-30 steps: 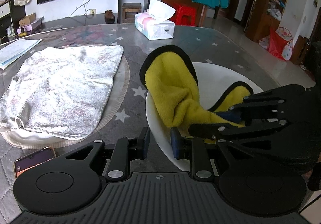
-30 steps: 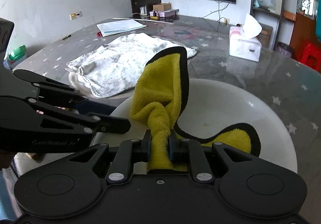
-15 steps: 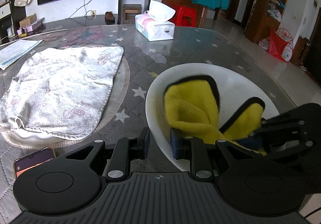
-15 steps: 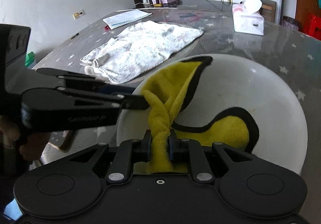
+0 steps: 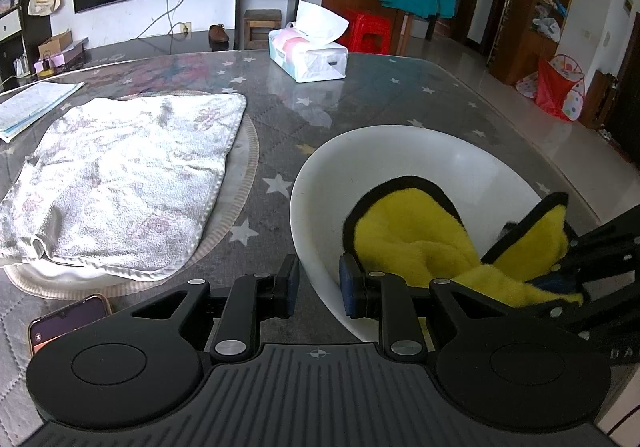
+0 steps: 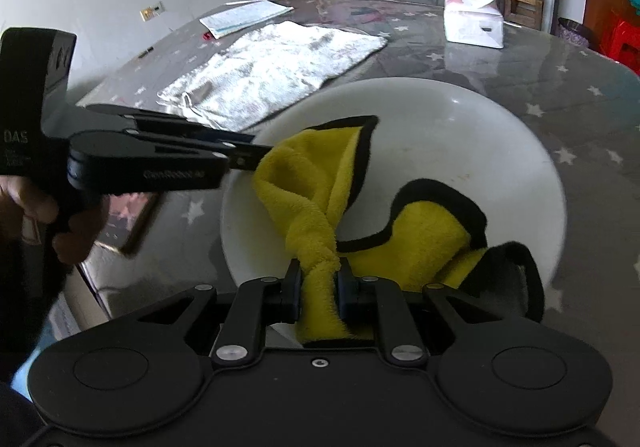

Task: Clean bowl
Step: 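Wipe the bowl interior with the yellow cloth in the right gripper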

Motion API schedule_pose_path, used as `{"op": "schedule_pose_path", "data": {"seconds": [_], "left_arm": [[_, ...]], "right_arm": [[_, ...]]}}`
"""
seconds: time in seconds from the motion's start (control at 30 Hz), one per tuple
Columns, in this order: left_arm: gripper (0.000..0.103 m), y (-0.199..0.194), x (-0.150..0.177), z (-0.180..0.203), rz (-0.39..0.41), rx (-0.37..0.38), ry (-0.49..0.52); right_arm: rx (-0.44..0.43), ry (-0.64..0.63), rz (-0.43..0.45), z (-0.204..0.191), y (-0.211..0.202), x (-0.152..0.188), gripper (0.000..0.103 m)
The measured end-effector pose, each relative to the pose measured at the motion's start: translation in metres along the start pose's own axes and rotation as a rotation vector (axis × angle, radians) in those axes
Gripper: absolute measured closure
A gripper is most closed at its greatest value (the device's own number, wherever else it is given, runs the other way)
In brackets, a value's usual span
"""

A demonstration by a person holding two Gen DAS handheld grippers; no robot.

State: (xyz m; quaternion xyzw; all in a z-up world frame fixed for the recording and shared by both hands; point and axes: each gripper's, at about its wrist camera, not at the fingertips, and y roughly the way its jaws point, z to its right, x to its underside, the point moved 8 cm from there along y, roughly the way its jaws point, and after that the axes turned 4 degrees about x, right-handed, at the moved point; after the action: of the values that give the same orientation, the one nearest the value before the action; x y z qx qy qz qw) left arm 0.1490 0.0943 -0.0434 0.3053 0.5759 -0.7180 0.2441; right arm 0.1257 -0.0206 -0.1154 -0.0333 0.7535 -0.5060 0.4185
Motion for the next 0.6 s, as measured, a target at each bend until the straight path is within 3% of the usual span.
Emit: {"op": "schedule_pose_path", "data": {"seconds": [0.6], "left_arm": [[0.08,-0.003,0.001,0.002,-0.01,-0.007,0.026]], "right_arm": [[0.151,0.005,0.022,0.054,0.0,-0.011,0.086]]}}
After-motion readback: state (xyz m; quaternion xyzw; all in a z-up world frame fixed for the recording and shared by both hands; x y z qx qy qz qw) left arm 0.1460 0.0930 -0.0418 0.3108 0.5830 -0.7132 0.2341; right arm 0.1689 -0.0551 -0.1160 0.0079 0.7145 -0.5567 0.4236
